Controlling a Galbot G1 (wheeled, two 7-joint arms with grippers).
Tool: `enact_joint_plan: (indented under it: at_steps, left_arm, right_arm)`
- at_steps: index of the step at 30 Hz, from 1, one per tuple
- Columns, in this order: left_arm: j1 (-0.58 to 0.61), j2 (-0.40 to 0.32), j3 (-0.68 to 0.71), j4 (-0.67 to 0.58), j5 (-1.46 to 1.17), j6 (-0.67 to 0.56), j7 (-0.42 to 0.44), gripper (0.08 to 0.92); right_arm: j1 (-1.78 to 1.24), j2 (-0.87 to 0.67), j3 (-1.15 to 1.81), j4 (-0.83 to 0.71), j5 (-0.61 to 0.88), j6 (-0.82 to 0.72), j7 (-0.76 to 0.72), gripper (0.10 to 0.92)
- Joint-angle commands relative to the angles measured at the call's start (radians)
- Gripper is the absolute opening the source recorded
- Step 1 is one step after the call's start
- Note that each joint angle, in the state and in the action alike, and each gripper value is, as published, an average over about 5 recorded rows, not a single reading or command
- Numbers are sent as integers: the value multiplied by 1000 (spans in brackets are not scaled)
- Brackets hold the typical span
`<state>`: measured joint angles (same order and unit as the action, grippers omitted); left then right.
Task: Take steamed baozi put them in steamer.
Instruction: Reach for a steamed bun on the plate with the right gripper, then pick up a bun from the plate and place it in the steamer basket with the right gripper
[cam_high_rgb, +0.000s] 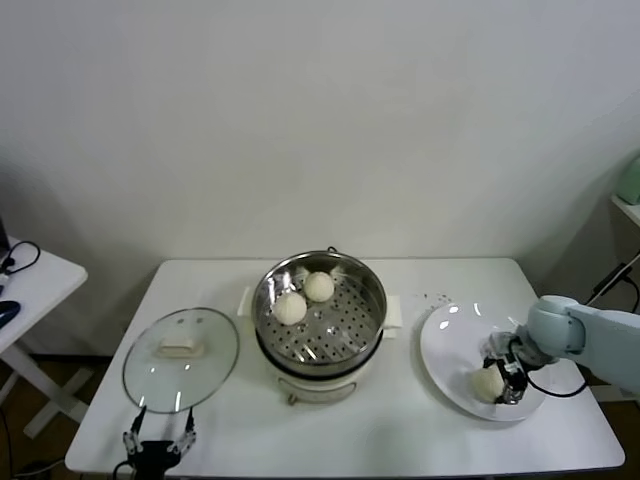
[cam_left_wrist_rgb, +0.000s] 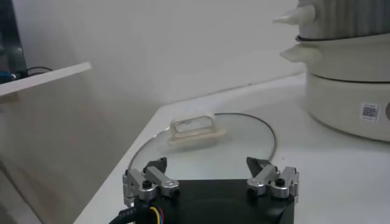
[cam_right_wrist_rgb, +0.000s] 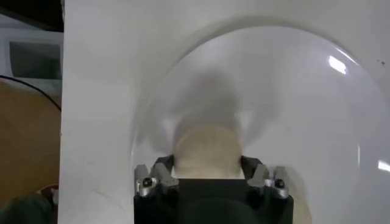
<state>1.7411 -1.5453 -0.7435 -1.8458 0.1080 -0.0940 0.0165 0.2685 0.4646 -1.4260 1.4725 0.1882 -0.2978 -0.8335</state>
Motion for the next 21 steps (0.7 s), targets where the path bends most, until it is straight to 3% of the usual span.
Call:
enact_joint_plan:
  at_steps: [1, 6, 13, 21]
  left_arm:
    - [2, 0, 0, -2, 2, -1, -1, 823]
    - [6, -1, 3, -6, 8, -1, -2, 823]
    - [13, -2, 6, -11, 16, -1, -2, 823]
    - [18, 0, 3, -15, 17, -3, -3, 823]
  right_arm:
    - [-34, -11, 62, 2, -36, 5, 4, 663]
    - [228, -10, -92, 66, -29, 43, -19, 637]
    - [860, 143, -453, 160, 188, 156, -94, 639]
    - [1079, 344, -320, 160, 360, 261, -210, 636]
